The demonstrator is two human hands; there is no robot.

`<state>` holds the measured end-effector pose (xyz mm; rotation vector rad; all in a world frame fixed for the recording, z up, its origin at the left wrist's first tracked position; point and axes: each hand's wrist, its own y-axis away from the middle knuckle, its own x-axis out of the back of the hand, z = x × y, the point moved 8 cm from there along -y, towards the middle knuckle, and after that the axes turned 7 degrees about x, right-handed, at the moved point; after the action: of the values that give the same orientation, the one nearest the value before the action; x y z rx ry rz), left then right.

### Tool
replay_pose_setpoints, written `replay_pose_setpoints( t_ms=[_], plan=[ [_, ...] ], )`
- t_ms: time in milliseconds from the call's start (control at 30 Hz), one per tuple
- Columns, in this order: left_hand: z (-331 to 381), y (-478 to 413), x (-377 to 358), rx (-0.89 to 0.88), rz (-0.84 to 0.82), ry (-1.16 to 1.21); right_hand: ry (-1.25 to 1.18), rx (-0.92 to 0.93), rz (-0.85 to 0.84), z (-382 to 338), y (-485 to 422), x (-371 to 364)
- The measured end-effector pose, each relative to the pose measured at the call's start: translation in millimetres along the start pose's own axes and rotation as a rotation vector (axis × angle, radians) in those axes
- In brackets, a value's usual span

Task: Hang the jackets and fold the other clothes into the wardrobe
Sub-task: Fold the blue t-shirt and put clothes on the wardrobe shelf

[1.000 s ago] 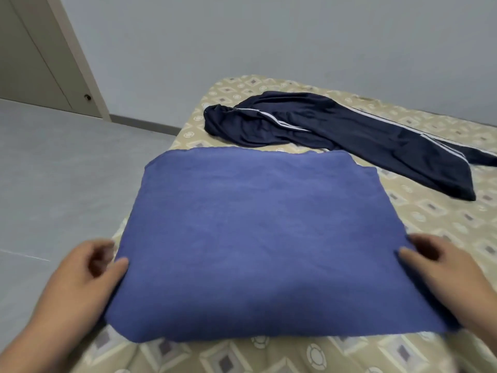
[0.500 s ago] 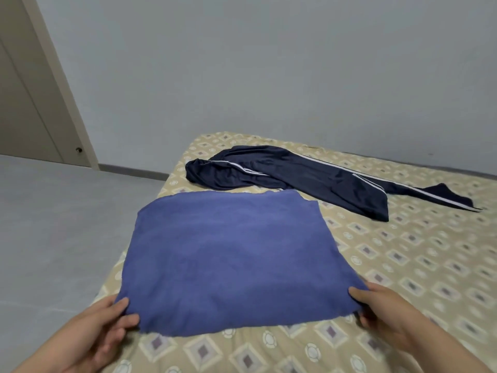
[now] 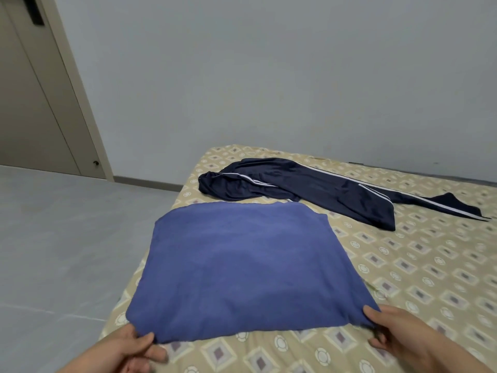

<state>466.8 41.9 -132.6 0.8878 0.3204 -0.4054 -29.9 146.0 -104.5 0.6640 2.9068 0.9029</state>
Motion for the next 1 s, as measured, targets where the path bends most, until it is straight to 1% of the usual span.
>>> replay_pose_setpoints(
  t_ms=[67,133,200,233,333,467,533,600,667,767,800,900,1000],
  plan=[
    [8,-1,-4,-0.080,0.019,0.044,0.058,-0.009,-0.010,2,4,-3],
    [18,-5,-6,-0.183,0.034,0.196,0.046,-0.014,0.006,5,6,-2],
    [24,-7,-8,-0.187,0.005,0.323,0.011,-0.011,0.026,9,5,0],
    [24,-9,-7,-0.165,-0.002,0.327,-0.007,-0.009,0.039,11,3,1],
    [21,-10,-4,-0.079,0.029,0.193,-0.016,0.005,0.060,15,-2,5],
    [18,-10,0,-0.017,0.149,-0.191,0.027,0.026,0.062,16,-7,4],
    [20,-13,6,-0.048,0.224,-0.359,-0.027,0.036,0.063,18,-10,7],
    [23,-11,14,-0.110,0.318,-0.408,-0.121,0.038,0.079,21,-11,10],
    [21,-4,21,-0.176,0.406,-0.371,-0.193,0.046,0.106,24,-8,14],
    [12,12,35,-0.282,0.547,-0.233,-0.209,0.046,0.161,30,2,16],
    [6,18,40,-0.297,0.567,-0.175,-0.226,0.038,0.182,34,6,16],
    [-10,28,56,-0.288,0.546,0.019,-0.290,0.030,0.227,48,23,15],
    [-19,41,69,-0.268,0.542,0.147,-0.292,0.027,0.246,61,41,11]
  ],
)
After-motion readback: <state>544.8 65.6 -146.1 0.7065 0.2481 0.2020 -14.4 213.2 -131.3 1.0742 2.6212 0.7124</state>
